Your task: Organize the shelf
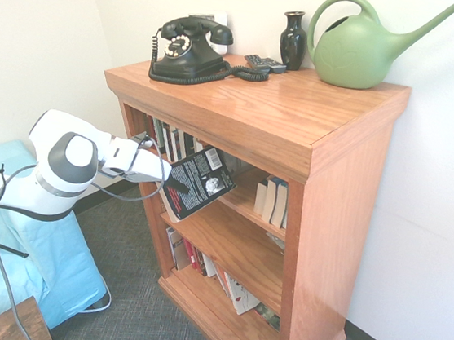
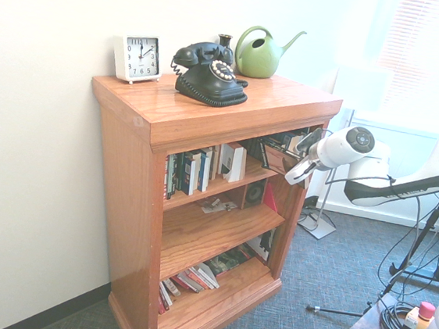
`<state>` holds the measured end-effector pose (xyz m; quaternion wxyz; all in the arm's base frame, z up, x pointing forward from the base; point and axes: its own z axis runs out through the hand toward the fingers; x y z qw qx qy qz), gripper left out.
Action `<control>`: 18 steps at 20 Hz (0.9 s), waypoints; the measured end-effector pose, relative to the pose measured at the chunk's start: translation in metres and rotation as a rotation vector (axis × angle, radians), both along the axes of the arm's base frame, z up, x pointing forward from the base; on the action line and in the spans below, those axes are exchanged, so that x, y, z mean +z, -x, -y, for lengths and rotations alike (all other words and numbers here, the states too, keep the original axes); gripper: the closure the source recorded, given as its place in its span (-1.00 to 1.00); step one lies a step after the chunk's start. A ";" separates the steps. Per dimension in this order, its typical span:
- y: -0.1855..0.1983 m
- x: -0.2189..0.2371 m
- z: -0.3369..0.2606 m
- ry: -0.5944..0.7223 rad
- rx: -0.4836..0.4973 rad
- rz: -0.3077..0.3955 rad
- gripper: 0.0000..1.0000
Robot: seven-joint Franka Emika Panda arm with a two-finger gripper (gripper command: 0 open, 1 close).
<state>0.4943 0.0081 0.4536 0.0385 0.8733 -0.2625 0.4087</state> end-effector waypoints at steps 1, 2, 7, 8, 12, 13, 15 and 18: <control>-0.007 -0.006 -0.003 -0.016 -0.004 -0.002 1.00; -0.015 -0.011 -0.006 -0.034 -0.006 -0.004 1.00; -0.042 -0.027 -0.013 -0.098 -0.019 -0.002 1.00; -0.046 -0.027 -0.013 -0.109 -0.021 0.002 1.00; -0.062 -0.028 -0.013 -0.148 -0.027 0.015 1.00; -0.065 -0.028 -0.014 -0.162 -0.026 0.021 1.00; -0.074 -0.029 -0.017 -0.193 -0.024 0.034 1.00; -0.086 -0.030 -0.022 -0.255 -0.032 0.044 1.00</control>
